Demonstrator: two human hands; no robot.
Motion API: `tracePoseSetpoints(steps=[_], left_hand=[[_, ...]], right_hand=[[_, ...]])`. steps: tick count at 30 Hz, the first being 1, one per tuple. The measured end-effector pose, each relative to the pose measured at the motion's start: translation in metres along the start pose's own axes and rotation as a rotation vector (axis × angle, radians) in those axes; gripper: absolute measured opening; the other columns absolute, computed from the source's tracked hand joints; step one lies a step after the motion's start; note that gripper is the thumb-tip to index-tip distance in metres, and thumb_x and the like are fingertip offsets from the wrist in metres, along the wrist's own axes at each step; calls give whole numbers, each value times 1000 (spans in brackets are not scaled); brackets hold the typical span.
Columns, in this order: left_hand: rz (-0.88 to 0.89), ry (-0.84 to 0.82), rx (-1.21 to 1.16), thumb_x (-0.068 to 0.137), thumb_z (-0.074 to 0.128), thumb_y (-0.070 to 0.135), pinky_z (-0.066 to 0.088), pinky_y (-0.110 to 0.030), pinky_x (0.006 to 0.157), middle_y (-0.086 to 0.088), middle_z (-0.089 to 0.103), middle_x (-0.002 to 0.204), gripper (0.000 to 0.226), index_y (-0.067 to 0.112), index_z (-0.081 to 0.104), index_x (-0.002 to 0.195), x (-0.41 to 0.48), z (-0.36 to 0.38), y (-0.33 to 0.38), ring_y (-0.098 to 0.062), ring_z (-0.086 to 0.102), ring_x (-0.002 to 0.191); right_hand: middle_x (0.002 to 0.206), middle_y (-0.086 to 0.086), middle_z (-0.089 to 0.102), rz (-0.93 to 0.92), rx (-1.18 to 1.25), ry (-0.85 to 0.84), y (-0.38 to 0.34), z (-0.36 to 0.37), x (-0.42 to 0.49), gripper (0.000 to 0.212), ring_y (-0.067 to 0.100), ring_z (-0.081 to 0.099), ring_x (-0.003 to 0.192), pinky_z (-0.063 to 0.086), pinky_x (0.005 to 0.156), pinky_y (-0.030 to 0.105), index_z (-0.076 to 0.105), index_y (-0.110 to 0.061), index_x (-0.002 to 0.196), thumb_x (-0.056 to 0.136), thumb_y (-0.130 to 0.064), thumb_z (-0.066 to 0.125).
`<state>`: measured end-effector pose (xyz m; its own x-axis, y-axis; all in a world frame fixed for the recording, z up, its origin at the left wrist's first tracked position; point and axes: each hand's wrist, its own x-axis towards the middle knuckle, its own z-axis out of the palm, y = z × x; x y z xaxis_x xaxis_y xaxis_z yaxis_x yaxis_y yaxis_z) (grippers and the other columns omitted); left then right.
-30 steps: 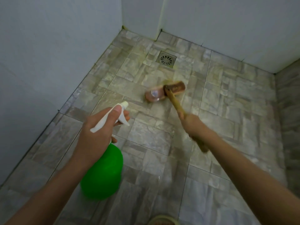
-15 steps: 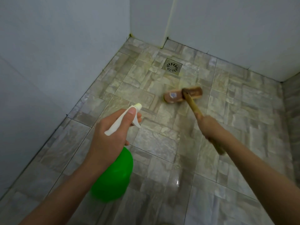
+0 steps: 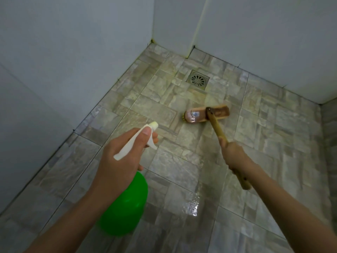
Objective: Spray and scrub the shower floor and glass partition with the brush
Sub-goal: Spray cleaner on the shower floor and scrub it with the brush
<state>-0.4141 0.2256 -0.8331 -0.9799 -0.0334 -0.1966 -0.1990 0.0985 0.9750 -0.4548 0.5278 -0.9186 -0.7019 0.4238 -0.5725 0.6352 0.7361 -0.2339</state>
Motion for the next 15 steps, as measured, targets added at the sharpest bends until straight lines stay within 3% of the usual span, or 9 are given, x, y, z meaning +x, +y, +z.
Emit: tracePoseSetpoints(steps=[4, 8, 12, 15], left_hand=[[-12, 3, 15, 86, 48, 50, 58, -23, 52, 19, 76, 87, 31, 34, 74, 84, -2, -1, -4, 2, 70, 85], [14, -39, 36, 85, 49, 49, 55, -21, 49, 15, 77, 87, 35, 28, 76, 86, -6, 9, -6, -1, 72, 86], [24, -97, 65, 86, 48, 48, 55, -20, 49, 20, 76, 87, 31, 32, 74, 87, -12, 15, 2, 6, 70, 85], [25, -135, 62, 86, 48, 48, 54, -21, 47, 19, 77, 88, 31, 30, 74, 87, -12, 21, 7, 7, 70, 88]], right_hand=[[69, 14, 55, -96, 21, 78, -61, -13, 57, 61, 27, 53, 51, 44, 45, 31, 48, -7, 76, 98, -57, 24], [71, 13, 53, -149, 8, 38, -92, -45, 97, 61, 24, 49, 53, 41, 46, 28, 50, -3, 93, 98, -58, 24], [68, 10, 52, -142, 11, -12, -7, -42, 50, 54, 23, 48, 52, 38, 47, 26, 46, -12, 74, 99, -56, 26], [82, 11, 61, 3, -95, -26, 120, -9, -38, 51, 25, 58, 69, 38, 56, 27, 58, -8, 86, 101, -46, 27]])
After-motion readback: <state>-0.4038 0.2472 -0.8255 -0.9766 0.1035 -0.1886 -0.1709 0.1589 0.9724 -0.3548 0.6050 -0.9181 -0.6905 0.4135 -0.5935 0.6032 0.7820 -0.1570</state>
